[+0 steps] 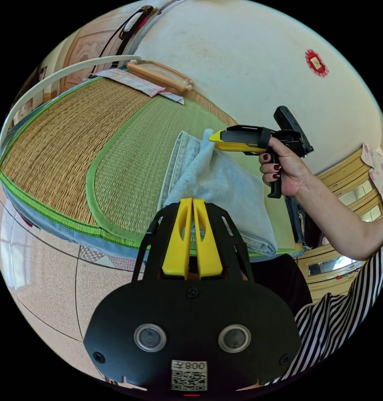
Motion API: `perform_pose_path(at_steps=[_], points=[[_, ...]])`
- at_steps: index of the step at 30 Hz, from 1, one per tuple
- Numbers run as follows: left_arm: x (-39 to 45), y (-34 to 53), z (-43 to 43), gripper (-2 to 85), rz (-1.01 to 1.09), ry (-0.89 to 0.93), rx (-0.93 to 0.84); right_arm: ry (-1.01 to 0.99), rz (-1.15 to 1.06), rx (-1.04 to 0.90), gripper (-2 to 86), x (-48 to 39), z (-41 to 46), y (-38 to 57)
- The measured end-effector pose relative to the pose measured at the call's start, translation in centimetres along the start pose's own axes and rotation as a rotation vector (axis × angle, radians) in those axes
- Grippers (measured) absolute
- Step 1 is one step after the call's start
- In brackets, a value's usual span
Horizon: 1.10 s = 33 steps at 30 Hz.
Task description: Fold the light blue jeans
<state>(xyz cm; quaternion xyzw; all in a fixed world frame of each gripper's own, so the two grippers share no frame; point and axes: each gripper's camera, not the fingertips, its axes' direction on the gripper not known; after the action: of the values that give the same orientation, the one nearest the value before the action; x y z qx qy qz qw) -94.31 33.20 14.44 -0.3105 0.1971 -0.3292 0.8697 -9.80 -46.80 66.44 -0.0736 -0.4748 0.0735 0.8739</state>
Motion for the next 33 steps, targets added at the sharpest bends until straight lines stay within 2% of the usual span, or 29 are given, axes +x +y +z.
perform_pose_path(at_steps=[6,11,15,22,27,31,33], points=[[0.8,0.7,0.2,0.0,0.001,-0.001,0.011,0.056,-0.065,-0.013,3.6,-0.8,1.9,-0.5],[1.8,1.3,0.3,0.0,0.016,-0.026,0.012,0.171,-0.093,-0.102,2.6,-1.7,5.4,-2.0],[2.2,1.7,0.3,0.0,0.019,-0.020,0.012,0.153,-0.109,-0.122,2.5,-1.7,5.6,-2.2],[3.1,2.5,0.2,0.2,0.015,-0.019,0.018,0.176,-0.224,-0.098,2.8,-3.8,4.1,-0.4],[4.0,2.8,-0.7,0.9,0.004,-0.025,0.023,0.279,-0.247,-0.037,4.1,-4.4,2.7,-0.2],[4.7,3.2,-2.7,3.9,0.006,-0.108,0.120,0.351,-0.273,0.014,6.6,-4.6,1.8,-0.8],[4.5,3.1,-2.4,6.0,0.000,-0.108,0.088,0.361,-0.276,-0.001,7.5,-4.3,2.1,-1.2]])
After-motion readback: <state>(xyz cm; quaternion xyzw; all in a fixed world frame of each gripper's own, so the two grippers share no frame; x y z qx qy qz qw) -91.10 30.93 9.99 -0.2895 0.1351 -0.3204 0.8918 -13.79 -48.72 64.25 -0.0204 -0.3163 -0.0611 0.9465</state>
